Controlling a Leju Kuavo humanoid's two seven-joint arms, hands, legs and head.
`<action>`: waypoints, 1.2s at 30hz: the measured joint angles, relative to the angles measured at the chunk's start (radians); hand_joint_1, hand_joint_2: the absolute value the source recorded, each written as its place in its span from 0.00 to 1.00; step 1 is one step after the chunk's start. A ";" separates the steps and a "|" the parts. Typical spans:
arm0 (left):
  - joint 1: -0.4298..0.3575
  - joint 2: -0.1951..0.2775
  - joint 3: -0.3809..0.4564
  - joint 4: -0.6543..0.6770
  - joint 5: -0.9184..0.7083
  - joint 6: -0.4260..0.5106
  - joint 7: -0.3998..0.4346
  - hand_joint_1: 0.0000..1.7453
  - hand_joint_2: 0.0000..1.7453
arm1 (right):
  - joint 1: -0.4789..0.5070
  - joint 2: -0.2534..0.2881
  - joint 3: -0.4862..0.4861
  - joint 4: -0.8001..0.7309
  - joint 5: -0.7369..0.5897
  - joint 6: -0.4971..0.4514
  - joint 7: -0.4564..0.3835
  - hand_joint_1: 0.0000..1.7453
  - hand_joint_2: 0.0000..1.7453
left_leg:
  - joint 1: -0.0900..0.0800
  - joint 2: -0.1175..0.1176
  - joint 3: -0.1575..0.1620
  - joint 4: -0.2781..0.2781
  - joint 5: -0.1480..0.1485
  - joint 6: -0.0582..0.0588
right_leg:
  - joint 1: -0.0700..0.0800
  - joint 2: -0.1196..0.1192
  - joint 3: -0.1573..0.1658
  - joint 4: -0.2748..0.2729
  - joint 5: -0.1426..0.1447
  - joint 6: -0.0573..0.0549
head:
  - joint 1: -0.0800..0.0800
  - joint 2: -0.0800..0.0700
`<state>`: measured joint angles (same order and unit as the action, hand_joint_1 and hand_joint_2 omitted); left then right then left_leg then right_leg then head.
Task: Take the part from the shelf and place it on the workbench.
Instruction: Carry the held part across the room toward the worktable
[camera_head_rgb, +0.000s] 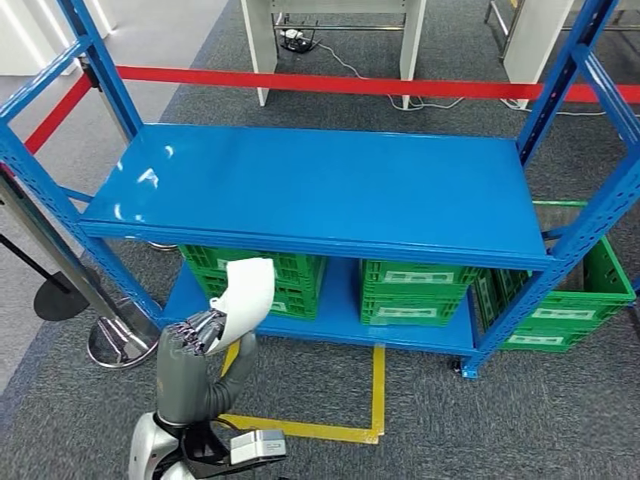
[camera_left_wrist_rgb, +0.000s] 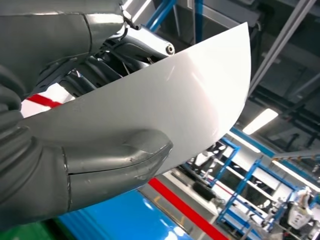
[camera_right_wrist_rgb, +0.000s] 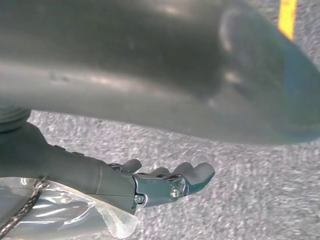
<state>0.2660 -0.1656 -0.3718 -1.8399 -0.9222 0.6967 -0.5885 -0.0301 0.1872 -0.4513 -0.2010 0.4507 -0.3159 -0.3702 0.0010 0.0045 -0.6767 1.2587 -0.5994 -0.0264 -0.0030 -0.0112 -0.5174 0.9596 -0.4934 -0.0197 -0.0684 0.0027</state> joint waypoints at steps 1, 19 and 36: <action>-0.005 0.000 -0.003 0.001 -0.002 0.000 0.009 1.00 1.00 | 0.000 -0.004 0.000 0.000 0.002 0.003 0.004 0.00 0.00 | 0.001 0.000 0.008 0.028 0.006 0.001 | 0.002 0.000 -0.013 0.001 0.011 0.000 | 0.000 0.000; -0.075 -0.008 -0.067 0.071 -0.007 0.000 0.051 1.00 1.00 | 0.004 -0.035 -0.015 -0.001 0.029 0.004 0.045 0.00 0.00 | -0.014 -0.050 0.164 -0.303 0.133 0.071 | 0.004 0.030 -0.092 0.176 -0.039 0.048 | 0.009 0.000; -0.059 0.001 -0.062 0.045 0.095 0.001 -0.062 1.00 1.00 | 0.002 -0.021 -0.014 -0.002 0.079 -0.044 0.017 0.00 0.00 | -0.002 0.052 0.126 -0.229 0.121 0.017 | -0.001 -0.084 0.014 0.002 -0.006 0.017 | -0.007 0.000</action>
<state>0.2070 -0.1648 -0.4339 -1.7952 -0.8270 0.6975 -0.6500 -0.0280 0.1661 -0.4651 -0.2026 0.5299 -0.3602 -0.3531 -0.0011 0.0569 -0.5504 1.0293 -0.4789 -0.0090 -0.0039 -0.0956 -0.5035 0.9612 -0.4991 -0.0025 -0.0756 0.0027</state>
